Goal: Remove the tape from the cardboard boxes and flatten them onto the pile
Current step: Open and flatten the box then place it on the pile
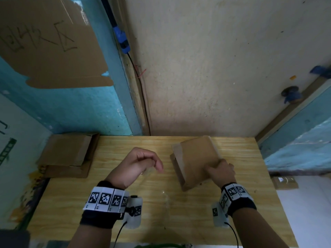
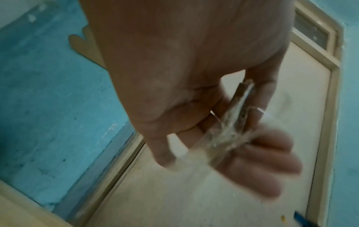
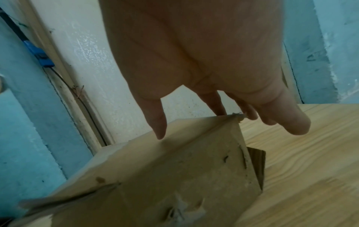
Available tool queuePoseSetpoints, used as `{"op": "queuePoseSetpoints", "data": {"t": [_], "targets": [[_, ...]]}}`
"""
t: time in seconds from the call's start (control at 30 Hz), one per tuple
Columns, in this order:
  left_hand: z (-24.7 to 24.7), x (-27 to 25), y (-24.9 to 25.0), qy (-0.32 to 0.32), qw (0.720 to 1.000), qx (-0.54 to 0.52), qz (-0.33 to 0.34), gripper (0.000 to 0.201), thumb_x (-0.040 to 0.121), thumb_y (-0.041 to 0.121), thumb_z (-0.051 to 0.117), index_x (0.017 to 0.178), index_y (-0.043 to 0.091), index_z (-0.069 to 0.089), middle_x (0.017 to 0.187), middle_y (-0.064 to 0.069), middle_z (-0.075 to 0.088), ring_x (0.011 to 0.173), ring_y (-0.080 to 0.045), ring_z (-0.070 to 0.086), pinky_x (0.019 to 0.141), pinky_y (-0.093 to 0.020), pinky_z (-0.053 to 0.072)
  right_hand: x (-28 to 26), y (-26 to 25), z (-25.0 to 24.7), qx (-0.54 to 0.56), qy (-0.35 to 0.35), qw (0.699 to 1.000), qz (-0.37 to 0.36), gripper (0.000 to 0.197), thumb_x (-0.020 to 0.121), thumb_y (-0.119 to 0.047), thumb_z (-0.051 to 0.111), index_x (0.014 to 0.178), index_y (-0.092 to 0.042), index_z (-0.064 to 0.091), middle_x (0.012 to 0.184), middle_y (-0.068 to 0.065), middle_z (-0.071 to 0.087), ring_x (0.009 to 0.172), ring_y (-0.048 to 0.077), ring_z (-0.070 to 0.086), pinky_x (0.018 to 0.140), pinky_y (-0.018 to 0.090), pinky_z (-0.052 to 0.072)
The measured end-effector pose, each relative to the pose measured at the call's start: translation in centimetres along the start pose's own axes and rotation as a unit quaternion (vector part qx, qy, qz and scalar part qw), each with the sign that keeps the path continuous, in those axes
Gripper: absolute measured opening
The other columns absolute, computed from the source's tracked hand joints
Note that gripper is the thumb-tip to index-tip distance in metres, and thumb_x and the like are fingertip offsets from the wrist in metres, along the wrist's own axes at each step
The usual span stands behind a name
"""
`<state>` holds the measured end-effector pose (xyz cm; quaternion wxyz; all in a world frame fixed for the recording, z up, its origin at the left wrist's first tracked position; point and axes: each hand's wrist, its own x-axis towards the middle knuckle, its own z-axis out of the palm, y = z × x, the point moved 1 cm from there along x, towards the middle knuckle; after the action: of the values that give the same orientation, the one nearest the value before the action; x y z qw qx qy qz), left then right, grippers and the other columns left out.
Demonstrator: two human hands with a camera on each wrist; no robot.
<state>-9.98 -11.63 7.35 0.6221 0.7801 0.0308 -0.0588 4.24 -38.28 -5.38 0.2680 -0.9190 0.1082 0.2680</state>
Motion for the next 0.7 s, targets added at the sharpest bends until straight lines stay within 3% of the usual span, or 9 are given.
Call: {"op": "queuePoseSetpoints", "data": {"t": [0.13, 0.2, 0.23, 0.3, 0.37, 0.43, 0.5, 0.63, 0.7], "targets": [[-0.1, 0.9, -0.3, -0.004, 0.999, 0.037, 0.005, 0.030, 0.094, -0.003, 0.051, 0.071, 0.004, 0.069, 0.069, -0.006, 0.069, 0.069, -0.017, 0.063, 0.073, -0.025, 0.046, 1.1, 0.6, 0.0, 0.064, -0.025, 0.998, -0.001, 0.095, 0.079, -0.046, 0.080, 0.150, -0.009, 0.029, 0.144, 0.021, 0.046, 0.127, 0.044, 0.053, 0.103, 0.055, 0.051], [0.2, 1.2, -0.8, 0.007, 0.998, 0.057, -0.010, 0.024, 0.093, 0.016, 0.067, 0.069, 0.009, 0.068, 0.063, 0.000, 0.062, 0.064, -0.013, 0.056, 0.068, -0.025, 0.045, 1.4, 0.9, -0.2, 0.084, -0.033, 0.996, 0.003, 0.101, 0.076, -0.045, 0.083, 0.152, -0.011, 0.025, 0.146, 0.021, 0.045, 0.128, 0.044, 0.052, 0.103, 0.054, 0.051], [0.3, 1.2, -1.0, 0.011, 0.998, 0.060, -0.023, 0.024, 0.085, 0.027, 0.078, 0.070, 0.009, 0.069, 0.063, 0.001, 0.062, 0.063, -0.012, 0.054, 0.066, -0.024, 0.045, 1.5, 0.9, -0.3, 0.090, -0.036, 0.995, 0.005, 0.106, 0.075, -0.045, 0.085, 0.154, -0.013, 0.023, 0.147, 0.021, 0.045, 0.129, 0.044, 0.052, 0.104, 0.054, 0.050], [0.5, 1.1, -1.5, 0.011, 0.996, 0.068, -0.048, 0.033, 0.070, 0.043, 0.085, 0.076, 0.012, 0.074, 0.072, 0.002, 0.069, 0.068, -0.014, 0.061, 0.070, -0.025, 0.051, 1.7, 0.9, -0.5, 0.092, -0.042, 0.995, 0.009, 0.110, 0.073, -0.046, 0.086, 0.156, -0.013, 0.020, 0.149, 0.020, 0.044, 0.131, 0.043, 0.051, 0.106, 0.053, 0.050], [0.6, 0.9, -2.3, -0.007, 0.991, 0.109, -0.077, 0.034, 0.070, 0.053, 0.082, 0.083, 0.021, 0.078, 0.095, 0.005, 0.075, 0.085, -0.011, 0.069, 0.085, -0.031, 0.056, 1.9, 0.9, -0.6, 0.094, -0.049, 0.994, 0.009, 0.107, 0.074, -0.043, 0.087, 0.153, -0.010, 0.024, 0.148, 0.020, 0.045, 0.131, 0.042, 0.052, 0.104, 0.050, 0.050], [0.5, 1.0, -3.2, -0.007, 0.983, 0.147, -0.114, 0.021, 0.078, 0.048, 0.078, 0.080, 0.027, 0.079, 0.121, 0.015, 0.065, 0.097, -0.003, 0.069, 0.093, -0.035, 0.055, 2.2, 1.0, -0.6, 0.098, -0.052, 0.994, 0.008, 0.098, 0.075, -0.041, 0.087, 0.148, -0.008, 0.030, 0.145, 0.019, 0.049, 0.128, 0.041, 0.054, 0.101, 0.049, 0.052], [0.2, 1.0, -3.3, -0.002, 0.978, 0.161, -0.134, 0.013, 0.086, 0.031, 0.075, 0.077, 0.024, 0.081, 0.130, 0.016, 0.060, 0.101, 0.005, 0.066, 0.097, -0.034, 0.053, 2.3, 1.0, -0.5, 0.094, -0.051, 0.994, 0.008, 0.095, 0.074, -0.041, 0.087, 0.145, -0.008, 0.033, 0.142, 0.019, 0.051, 0.125, 0.040, 0.056, 0.099, 0.048, 0.053], [-0.2, 0.6, -3.4, -0.021, 0.984, 0.136, -0.116, 0.023, 0.087, -0.001, 0.070, 0.096, 0.018, 0.080, 0.093, 0.007, 0.078, 0.089, -0.001, 0.072, 0.094, -0.042, 0.056, 2.3, 0.9, -0.5, 0.100, -0.037, 0.994, 0.011, 0.099, 0.065, -0.047, 0.091, 0.138, -0.008, 0.036, 0.138, 0.017, 0.053, 0.121, 0.040, 0.058, 0.099, 0.052, 0.054], [-0.3, 0.2, -3.5, -0.024, 0.981, 0.150, -0.122, 0.048, 0.081, -0.007, 0.071, 0.113, 0.029, 0.073, 0.097, 0.013, 0.077, 0.108, 0.003, 0.065, 0.108, -0.043, 0.046, 2.4, 0.9, -0.6, 0.109, -0.022, 0.994, 0.014, 0.104, 0.056, -0.049, 0.094, 0.133, -0.009, 0.037, 0.134, 0.016, 0.053, 0.119, 0.040, 0.058, 0.098, 0.055, 0.054]]}}
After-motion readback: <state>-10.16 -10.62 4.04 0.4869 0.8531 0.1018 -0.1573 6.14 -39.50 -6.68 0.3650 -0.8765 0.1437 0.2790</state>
